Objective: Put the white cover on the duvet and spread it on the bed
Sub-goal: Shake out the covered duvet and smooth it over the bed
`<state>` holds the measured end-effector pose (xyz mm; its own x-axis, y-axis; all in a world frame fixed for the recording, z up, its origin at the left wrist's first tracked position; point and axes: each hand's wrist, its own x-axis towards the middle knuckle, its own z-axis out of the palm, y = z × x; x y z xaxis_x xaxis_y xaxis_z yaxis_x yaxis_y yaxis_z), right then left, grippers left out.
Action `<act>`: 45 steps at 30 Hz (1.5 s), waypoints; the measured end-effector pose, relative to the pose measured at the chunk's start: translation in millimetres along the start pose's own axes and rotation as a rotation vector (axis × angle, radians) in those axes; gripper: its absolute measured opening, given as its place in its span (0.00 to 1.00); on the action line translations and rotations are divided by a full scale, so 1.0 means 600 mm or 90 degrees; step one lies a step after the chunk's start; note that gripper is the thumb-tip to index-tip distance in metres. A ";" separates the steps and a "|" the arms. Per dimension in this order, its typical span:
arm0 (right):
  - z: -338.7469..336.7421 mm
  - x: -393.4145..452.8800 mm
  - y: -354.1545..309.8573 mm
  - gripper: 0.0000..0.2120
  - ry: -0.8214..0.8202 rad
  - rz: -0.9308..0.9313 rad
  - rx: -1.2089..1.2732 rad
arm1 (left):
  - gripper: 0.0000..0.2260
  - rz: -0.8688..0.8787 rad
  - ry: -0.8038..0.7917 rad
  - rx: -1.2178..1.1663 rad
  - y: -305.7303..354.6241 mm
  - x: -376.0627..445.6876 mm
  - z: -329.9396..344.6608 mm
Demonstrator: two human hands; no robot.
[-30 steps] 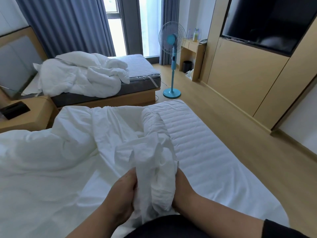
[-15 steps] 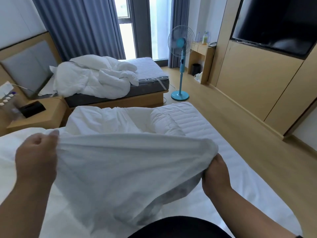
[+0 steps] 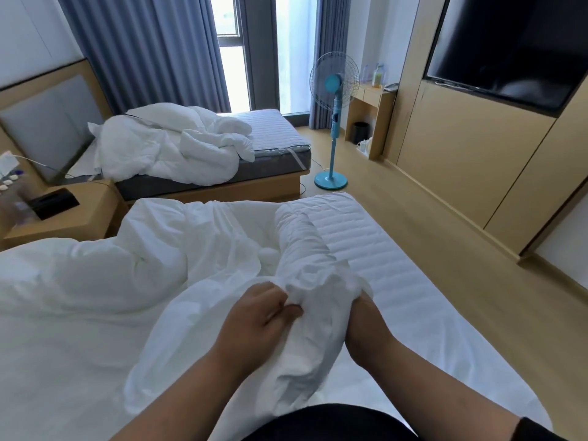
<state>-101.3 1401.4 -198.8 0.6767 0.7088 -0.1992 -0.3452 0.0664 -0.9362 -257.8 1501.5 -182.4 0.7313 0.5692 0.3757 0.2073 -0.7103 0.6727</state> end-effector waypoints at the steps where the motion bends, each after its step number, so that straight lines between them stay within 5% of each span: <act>1: -0.001 -0.002 -0.005 0.11 -0.009 -0.009 -0.013 | 0.16 0.034 0.027 0.007 -0.009 -0.002 -0.003; 7: -0.008 -0.014 -0.026 0.18 -0.049 -0.012 -0.021 | 0.14 0.101 0.119 0.006 0.030 0.014 -0.070; 11: -0.003 -0.008 -0.025 0.14 -0.051 0.042 0.044 | 0.16 0.083 -0.004 -0.067 0.107 0.001 -0.078; 14: -0.005 -0.011 -0.035 0.07 -0.094 0.072 0.145 | 0.19 -0.111 -0.301 -0.102 0.131 -0.005 -0.059; 16: -0.007 -0.016 -0.042 0.11 -0.109 0.098 0.199 | 0.20 -0.383 -0.358 -0.208 0.100 -0.005 -0.047; 18: -0.011 -0.015 -0.036 0.14 -0.137 0.124 0.135 | 0.23 -0.563 -0.338 -0.268 0.062 -0.005 -0.028; 20: -0.011 -0.024 -0.034 0.10 -0.161 0.127 0.028 | 0.29 -0.526 -0.334 -0.209 0.056 -0.007 -0.014; 22: -0.009 -0.030 -0.034 0.04 -0.207 0.114 -0.052 | 0.21 -0.515 -0.315 -0.228 0.064 -0.007 0.006; 25: -0.020 -0.032 -0.026 0.22 -0.301 -0.013 -0.165 | 0.13 -0.520 -0.284 -0.435 0.074 -0.013 0.019; 28: -0.034 -0.043 -0.020 0.41 -0.310 0.014 -0.150 | 0.14 -0.529 -0.186 -0.560 0.075 -0.013 0.021; 32: -0.035 -0.059 -0.049 0.24 -0.194 0.108 0.101 | 0.13 -0.517 -0.105 -0.633 0.070 -0.009 0.023; 34: -0.030 -0.066 -0.076 0.23 -0.135 0.120 0.063 | 0.12 -0.493 -0.129 -0.579 0.068 -0.007 0.025; 37: -0.017 -0.075 -0.097 0.16 -0.051 -0.004 -0.287 | 0.10 -0.466 -0.206 -0.507 0.065 0.000 0.033; 40: -0.017 -0.085 -0.090 0.18 0.058 -0.379 -0.642 | 0.12 -0.481 -0.186 -0.473 0.065 0.012 0.043; 43: -0.016 -0.117 -0.068 0.16 -0.087 -0.655 -0.648 | 0.12 -0.527 -0.078 -0.507 0.065 0.033 0.044; 45: -0.024 -0.123 -0.040 0.14 -0.185 -0.680 -0.681 | 0.12 -0.533 -0.007 -0.521 0.066 0.048 0.042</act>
<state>-133.5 1337.3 -165.5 0.1073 0.7766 0.6208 0.9018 0.1869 -0.3897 -212.2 1479.5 -160.9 0.5717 0.7261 -0.3821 0.1499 0.3654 0.9187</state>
